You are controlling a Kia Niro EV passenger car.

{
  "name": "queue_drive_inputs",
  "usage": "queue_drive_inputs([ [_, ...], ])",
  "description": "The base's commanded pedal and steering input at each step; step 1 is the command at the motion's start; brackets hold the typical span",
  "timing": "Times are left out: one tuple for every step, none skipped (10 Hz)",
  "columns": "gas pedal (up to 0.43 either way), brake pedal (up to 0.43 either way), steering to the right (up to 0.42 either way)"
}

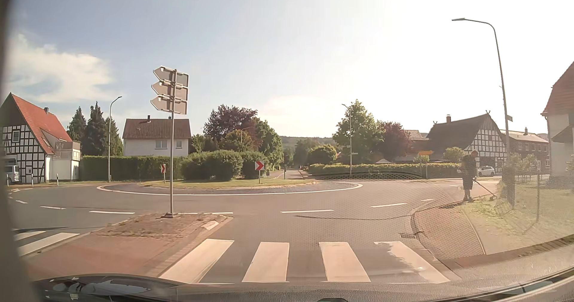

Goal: Follow the waypoints while adhering to traffic rules and regulations

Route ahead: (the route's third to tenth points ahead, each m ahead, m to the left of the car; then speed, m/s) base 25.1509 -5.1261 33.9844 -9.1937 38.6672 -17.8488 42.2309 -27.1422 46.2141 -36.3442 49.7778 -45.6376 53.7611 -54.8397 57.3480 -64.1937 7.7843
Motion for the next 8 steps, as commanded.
queue_drive_inputs([
  [0.118,0.0,0.034],
  [0.118,0.0,0.041],
  [0.118,0.0,0.047],
  [0.118,0.0,0.057],
  [0.15,0.0,0.071],
  [0.15,0.0,0.09],
  [0.15,0.0,0.103],
  [0.169,0.0,0.12],
])
